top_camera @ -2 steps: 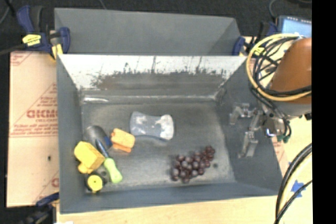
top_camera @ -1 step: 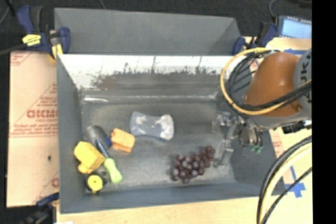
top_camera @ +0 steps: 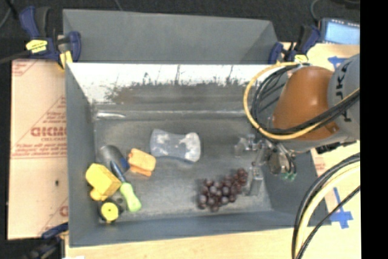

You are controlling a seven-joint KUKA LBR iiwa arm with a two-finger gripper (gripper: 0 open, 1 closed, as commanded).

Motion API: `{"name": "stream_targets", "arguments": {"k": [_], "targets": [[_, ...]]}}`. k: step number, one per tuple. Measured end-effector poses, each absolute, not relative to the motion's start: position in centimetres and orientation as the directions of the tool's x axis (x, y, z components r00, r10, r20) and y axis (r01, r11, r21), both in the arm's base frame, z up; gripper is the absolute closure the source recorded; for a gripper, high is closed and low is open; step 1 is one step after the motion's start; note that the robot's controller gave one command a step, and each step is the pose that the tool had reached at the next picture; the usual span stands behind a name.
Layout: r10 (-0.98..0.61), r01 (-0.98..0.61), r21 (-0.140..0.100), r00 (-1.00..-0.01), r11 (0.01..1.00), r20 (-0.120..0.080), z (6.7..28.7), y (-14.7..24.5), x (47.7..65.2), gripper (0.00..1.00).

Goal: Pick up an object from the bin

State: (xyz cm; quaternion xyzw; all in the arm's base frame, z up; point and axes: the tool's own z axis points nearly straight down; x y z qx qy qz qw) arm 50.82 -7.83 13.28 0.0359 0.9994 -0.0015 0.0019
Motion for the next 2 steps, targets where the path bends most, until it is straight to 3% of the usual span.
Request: {"name": "stream_targets", "arguments": {"k": [1, 2], "targets": [[0.073, 0.073, -0.002, -0.997, 0.997, -0.012, 11.0, -6.5, 49.6, 0.0], [0.215, 0.215, -0.001, -0.977, 0.977, -0.005, 9.5, -5.0, 49.0, 0.0]]}}
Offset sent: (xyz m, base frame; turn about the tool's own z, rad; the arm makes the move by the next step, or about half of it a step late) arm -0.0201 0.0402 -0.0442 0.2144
